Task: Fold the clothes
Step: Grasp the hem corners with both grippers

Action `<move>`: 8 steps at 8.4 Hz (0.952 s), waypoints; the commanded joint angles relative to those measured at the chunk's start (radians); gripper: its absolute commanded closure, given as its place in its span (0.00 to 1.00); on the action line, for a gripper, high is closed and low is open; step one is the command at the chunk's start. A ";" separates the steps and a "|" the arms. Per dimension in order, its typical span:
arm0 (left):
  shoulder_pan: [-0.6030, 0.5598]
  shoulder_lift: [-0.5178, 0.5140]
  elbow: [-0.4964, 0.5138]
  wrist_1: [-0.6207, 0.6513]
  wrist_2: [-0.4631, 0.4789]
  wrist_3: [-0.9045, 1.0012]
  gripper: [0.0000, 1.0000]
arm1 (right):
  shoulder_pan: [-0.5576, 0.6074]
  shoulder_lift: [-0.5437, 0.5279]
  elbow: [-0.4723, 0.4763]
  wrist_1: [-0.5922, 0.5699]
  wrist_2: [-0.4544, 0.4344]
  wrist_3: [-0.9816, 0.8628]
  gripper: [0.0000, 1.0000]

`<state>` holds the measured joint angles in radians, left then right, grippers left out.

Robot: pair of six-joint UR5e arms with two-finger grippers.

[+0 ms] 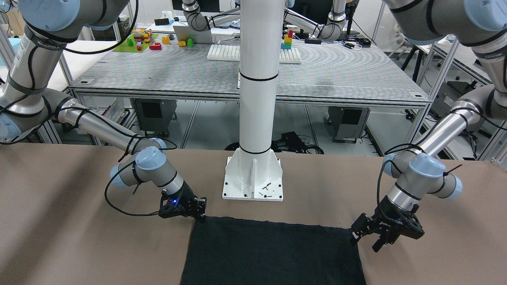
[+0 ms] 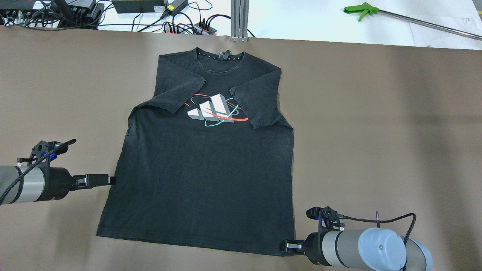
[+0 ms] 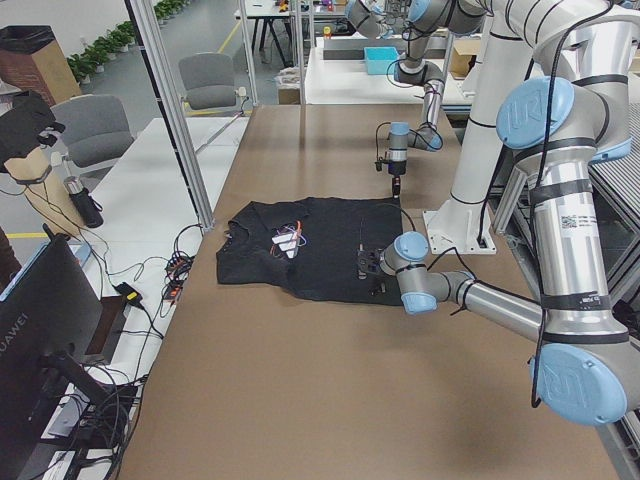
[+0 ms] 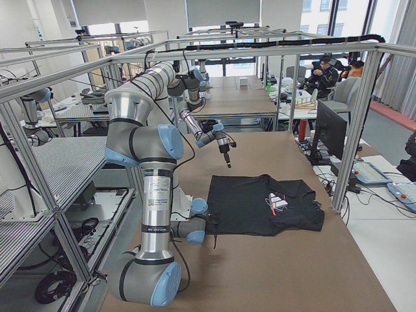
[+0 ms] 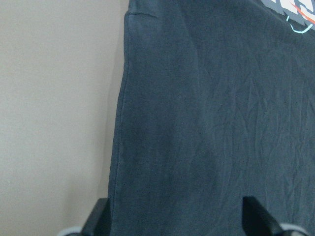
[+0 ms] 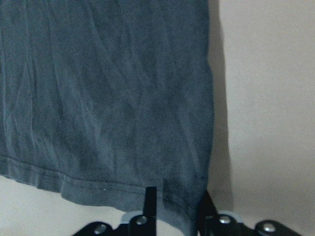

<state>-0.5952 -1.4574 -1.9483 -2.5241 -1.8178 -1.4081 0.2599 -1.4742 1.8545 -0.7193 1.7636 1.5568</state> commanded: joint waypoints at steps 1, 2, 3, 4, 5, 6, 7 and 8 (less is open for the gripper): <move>0.000 -0.001 -0.003 -0.001 -0.001 0.001 0.07 | 0.005 0.000 0.006 0.003 0.005 0.000 1.00; 0.000 0.002 -0.006 -0.005 -0.001 0.001 0.07 | 0.007 -0.001 0.009 0.006 0.008 0.000 1.00; 0.012 0.035 -0.003 -0.069 -0.003 0.001 0.07 | 0.009 -0.003 0.027 0.008 0.008 0.000 1.00; 0.046 0.104 0.009 -0.194 -0.002 0.003 0.07 | 0.010 -0.014 0.060 0.008 0.011 0.000 1.00; 0.054 0.133 0.005 -0.217 0.000 0.003 0.07 | 0.010 -0.023 0.078 0.011 0.011 0.000 1.00; 0.087 0.146 0.005 -0.219 0.026 0.003 0.07 | 0.012 -0.024 0.081 0.036 0.013 0.002 1.00; 0.168 0.149 0.006 -0.217 0.119 -0.008 0.07 | 0.012 -0.031 0.078 0.061 0.013 0.002 1.00; 0.258 0.147 0.008 -0.216 0.220 -0.041 0.07 | 0.010 -0.034 0.078 0.073 0.013 0.002 1.00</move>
<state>-0.4757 -1.3188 -1.9427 -2.7340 -1.7496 -1.4119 0.2708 -1.4999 1.9306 -0.6775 1.7758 1.5581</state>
